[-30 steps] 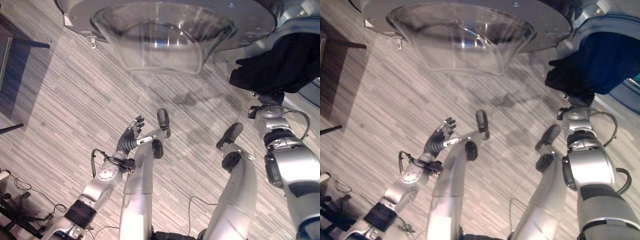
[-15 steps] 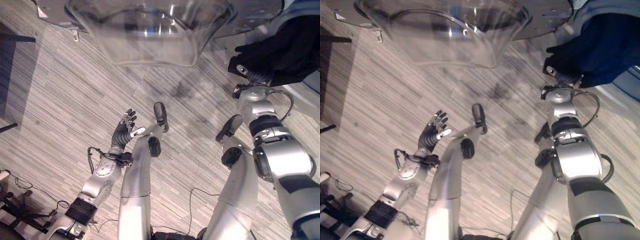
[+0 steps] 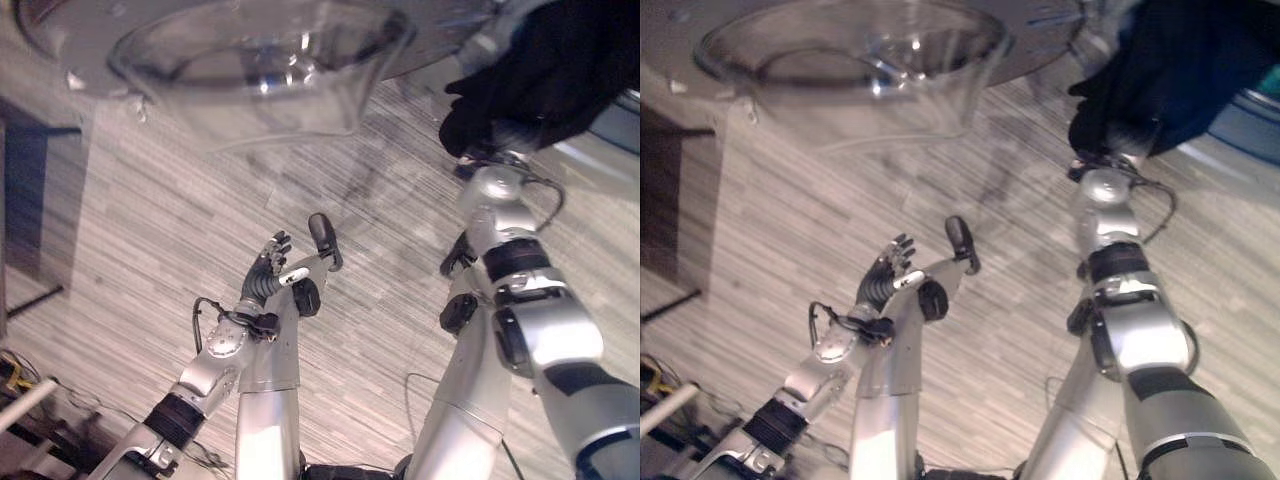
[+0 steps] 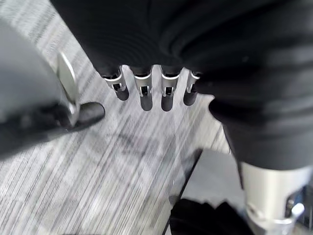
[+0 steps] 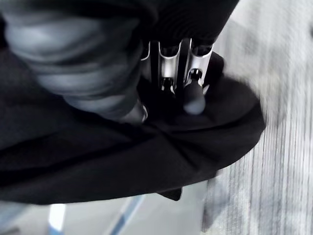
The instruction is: Grab the laundry basket,head to the washer,open it,put in the laundry and shut it.
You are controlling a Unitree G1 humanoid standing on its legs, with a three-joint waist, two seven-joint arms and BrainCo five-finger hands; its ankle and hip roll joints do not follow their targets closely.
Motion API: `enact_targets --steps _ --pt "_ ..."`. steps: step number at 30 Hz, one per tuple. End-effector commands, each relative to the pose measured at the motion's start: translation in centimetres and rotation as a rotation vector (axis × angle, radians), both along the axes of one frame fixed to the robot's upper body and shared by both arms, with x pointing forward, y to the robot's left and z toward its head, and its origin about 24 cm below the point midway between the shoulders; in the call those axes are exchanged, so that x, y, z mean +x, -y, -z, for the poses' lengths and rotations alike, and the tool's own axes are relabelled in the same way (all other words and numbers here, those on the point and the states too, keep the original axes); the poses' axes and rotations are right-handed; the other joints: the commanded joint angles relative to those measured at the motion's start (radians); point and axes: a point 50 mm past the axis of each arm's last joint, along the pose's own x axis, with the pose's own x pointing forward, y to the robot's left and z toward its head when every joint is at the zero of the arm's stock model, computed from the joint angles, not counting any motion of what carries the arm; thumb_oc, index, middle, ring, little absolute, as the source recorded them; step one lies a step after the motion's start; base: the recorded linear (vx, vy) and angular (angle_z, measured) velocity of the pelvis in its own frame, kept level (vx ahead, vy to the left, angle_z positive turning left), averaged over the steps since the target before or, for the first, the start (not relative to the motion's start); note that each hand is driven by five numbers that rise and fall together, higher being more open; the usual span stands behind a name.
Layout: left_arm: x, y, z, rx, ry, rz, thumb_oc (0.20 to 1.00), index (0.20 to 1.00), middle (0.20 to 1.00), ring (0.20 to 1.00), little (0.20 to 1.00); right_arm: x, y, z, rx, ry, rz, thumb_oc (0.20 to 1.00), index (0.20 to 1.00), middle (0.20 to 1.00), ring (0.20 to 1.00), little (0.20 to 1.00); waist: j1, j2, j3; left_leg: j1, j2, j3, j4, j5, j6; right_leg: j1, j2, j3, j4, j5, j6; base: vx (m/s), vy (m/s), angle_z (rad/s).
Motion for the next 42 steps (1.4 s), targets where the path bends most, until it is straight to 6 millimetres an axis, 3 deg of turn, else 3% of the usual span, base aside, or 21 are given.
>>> enact_targets --steps 1,10,15,17,18,19,21,22,23,24,25,27,28,30,32,35,36,37,39,41,42 --pt "-1.2 1.0 -0.2 -0.041 0.044 0.053 1.000 1.000 1.000 1.000 1.000 -0.9 1.4 -1.3 -0.027 0.121 0.068 0.200 0.200 0.200 0.200 0.200 0.024 0.041 -0.009 0.028 -0.076 -0.064 0.074 -0.213 -0.055 -0.058 0.013 -0.155 -0.094 0.033 0.026 -0.03 0.139 -0.16" --pt "-1.5 1.5 0.2 -0.011 0.041 0.100 1.000 1.000 1.000 1.000 1.000 -2.1 1.4 -3.0 0.038 0.289 0.048 0.200 0.200 0.200 0.200 0.200 0.024 0.073 -0.009 0.061 -0.078 0.000 0.082 -0.229 -0.041 -0.081 0.002 -0.103 -0.100 0.038 0.021 -0.01 0.091 -0.13" --pt "-1.5 0.7 0.4 0.027 0.036 0.096 1.000 1.000 1.000 1.000 1.000 -4.8 1.1 -9.4 0.118 0.598 0.072 0.200 0.200 0.200 0.200 0.200 0.032 0.079 -0.009 0.065 -0.075 -0.002 0.092 -0.235 -0.044 -0.076 -0.002 -0.101 -0.104 0.036 0.018 0.00 0.009 -0.05" --pt "-1.6 0.3 0.6 0.041 0.027 0.097 1.000 1.000 1.000 1.000 1.000 -6.3 1.6 -12.6 0.087 0.702 0.114 0.200 0.200 0.200 0.200 0.200 0.036 0.079 -0.011 0.072 -0.074 -0.003 0.089 -0.236 -0.047 -0.070 -0.006 -0.102 -0.105 0.035 0.019 0.00 0.000 0.00" --pt "-1.7 0.0 0.7 0.051 0.023 0.100 1.000 1.000 1.000 1.000 1.000 -7.8 2.3 -15.2 0.083 0.781 0.168 0.200 0.200 0.200 0.200 0.200 0.040 0.081 -0.017 0.076 -0.075 -0.005 0.084 -0.235 -0.050 -0.065 -0.008 -0.101 -0.110 0.033 0.019 0.00 0.000 0.00" --pt "-1.6 0.1 0.6 0.051 0.026 0.102 1.000 1.000 1.000 1.000 1.000 -7.8 2.3 -15.3 0.083 0.783 0.172 0.200 0.200 0.200 0.200 0.200 0.041 0.082 -0.015 0.076 -0.075 -0.005 0.083 -0.234 -0.051 -0.065 -0.008 -0.102 -0.110 0.033 0.019 0.03 -0.021 0.04" --pt "-1.8 -0.3 0.9 0.072 0.013 0.106 1.000 1.000 1.000 1.000 1.000 -9.7 3.2 -18.4 0.081 0.878 0.218 0.200 0.200 0.200 0.200 0.200 0.046 0.084 -0.028 0.075 -0.078 -0.007 0.078 -0.233 -0.053 -0.066 -0.008 -0.100 -0.112 0.031 0.020 0.03 -0.003 0.04" --pt "-1.8 -0.3 0.8 0.071 0.015 0.107 1.000 1.000 1.000 1.000 1.000 -9.8 3.2 -18.5 0.080 0.880 0.219 0.200 0.200 0.200 0.200 0.200 0.047 0.085 -0.028 0.075 -0.078 -0.007 0.078 -0.233 -0.053 -0.067 -0.008 -0.100 -0.112 0.031 0.020 0.05 0.001 0.03" --pt "-2.1 -0.5 1.2 0.090 -0.002 0.119 1.000 1.000 1.000 1.000 1.000 -11.5 3.8 -21.4 0.015 0.935 0.274 0.200 0.200 0.200 0.200 0.200 0.055 0.088 -0.043 0.075 -0.082 -0.007 0.068 -0.231 -0.056 -0.071 -0.009 -0.096 -0.112 0.028 0.024 0.06 -0.004 0.01" --pt "-2.3 -0.8 1.7 0.097 -0.020 0.118 1.000 1.000 1.000 1.000 1.000 -12.4 4.2 -22.4 -0.028 0.956 0.304 0.200 0.200 0.200 0.200 0.200 0.057 0.084 -0.052 0.077 -0.083 -0.008 0.065 -0.231 -0.057 -0.069 -0.010 -0.096 -0.114 0.027 0.025 0.06 -0.004 0.00" --pt "-2.4 -0.7 1.6 0.094 -0.018 0.122 1.000 1.000 1.000 1.000 1.000 -12.5 4.2 -22.7 -0.033 0.955 0.308 0.200 0.200 0.200 0.200 0.200 0.059 0.087 -0.053 0.077 -0.084 -0.007 0.062 -0.230 -0.058 -0.070 -0.010 -0.096 -0.115 0.026 0.025 0.06 -0.010 0.01" --pt "-3.0 -1.3 2.3 0.112 -0.048 0.129 1.000 1.000 1.000 1.000 1.000 -14.3 4.5 -25.3 -0.199 0.963 0.402 0.200 0.200 0.200 0.200 0.200 0.072 0.085 -0.074 0.080 -0.087 -0.015 0.051 -0.227 -0.063 -0.074 -0.013 -0.095 -0.109 0.019 0.030 0.08 -0.021 0.03" --pt "-3.0 -1.2 2.3 0.108 -0.045 0.132 1.000 1.000 1.000 1.000 1.000 -14.4 4.4 -25.5 -0.204 0.963 0.404 0.200 0.200 0.200 0.200 0.200 0.072 0.088 -0.074 0.077 -0.088 -0.013 0.051 -0.225 -0.061 -0.076 -0.015 -0.096 -0.110 0.020 0.028 0.08 -0.029 0.02" --pt "-3.5 -1.6 2.7 0.111 -0.065 0.140 1.000 1.000 1.000 1.000 1.000 -15.3 3.7 -27.7 -0.282 0.977 0.387 0.200 0.200 0.200 0.200 0.200 0.091 0.084 -0.095 0.073 -0.091 -0.017 0.037 -0.218 -0.070 -0.085 -0.017 -0.096 -0.105 0.014 0.032 0.08 -0.037 -0.01" --pt "-3.8 -1.5 3.1 0.116 -0.078 0.156 1.000 1.000 1.000 1.000 1.000 -14.6 3.9 -29.2 -0.449 0.842 0.452 0.200 0.200 0.200 0.200 0.200 0.104 0.085 -0.106 0.064 -0.095 -0.015 0.015 -0.201 -0.076 -0.102 -0.018 -0.085 -0.117 0.006 0.025 0.05 -0.054 0.01" --pt "-4.0 -1.4 3.0 0.117 -0.069 0.169 1.000 1.000 1.000 1.000 1.000 -11.7 6.6 -28.3 -0.628 0.492 0.526 0.200 0.200 0.200 0.200 0.200 0.114 0.087 -0.101 0.057 -0.102 -0.028 -0.001 -0.186 -0.078 -0.128 -0.008 -0.058 -0.099 0.002 0.020 0.03 -0.032 0.05" --pt "-3.8 -1.2 2.9 0.114 -0.067 0.173 1.000 1.000 1.000 1.000 1.000 -10.5 7.7 -27.4 -0.648 0.360 0.499 0.856 0.856 0.856 0.856 0.856 0.112 0.088 -0.096 0.051 -0.101 -0.030 -0.002 -0.183 -0.077 -0.139 -0.003 -0.055 -0.100 0.001 0.017 0.02 -0.048 0.02" --pt "-3.5 -0.7 2.6 0.095 -0.060 0.174 1.000 1.000 1.000 1.000 1.000 -9.6 7.1 -27.0 -0.608 0.346 0.415 1.000 1.000 1.000 1.000 1.000 0.104 0.090 -0.088 0.044 -0.097 -0.029 0.001 -0.180 -0.075 -0.148 0.004 -0.056 -0.101 0.000 0.010 0.03 -0.059 0.03" --pt "-2.9 -0.5 2.3 0.078 -0.052 0.148 1.000 1.000 1.000 1.000 1.000 -7.6 6.1 -25.1 -0.501 0.352 0.271 1.000 1.000 1.000 1.000 1.000 0.084 0.081 -0.073 0.042 -0.092 -0.029 0.001 -0.180 -0.075 -0.155 0.023 -0.055 -0.098 -0.004 0.003 0.03 -0.035 0.02" --pt "-2.7 -0.4 2.1 0.072 -0.048 0.138 1.000 1.000 1.000 1.000 1.000 -7.0 5.8 -24.2 -0.449 0.374 0.235 1.000 1.000 1.000 1.000 1.000 0.072 0.078 -0.067 0.043 -0.092 -0.028 0.000 -0.181 -0.075 -0.154 0.031 -0.053 -0.098 -0.007 0.000 0.02 -0.019 -0.08" --pt "-2.5 -0.1 2.0 0.051 -0.047 0.124 1.000 1.000 1.000 1.000 1.000 -5.6 4.0 -21.5 -0.368 0.455 0.127 1.000 1.000 1.000 1.000 1.000 0.047 0.075 -0.052 0.044 -0.090 -0.029 0.004 -0.183 -0.071 -0.147 0.043 -0.046 -0.091 -0.010 -0.006 0.02 -0.027 -0.12"
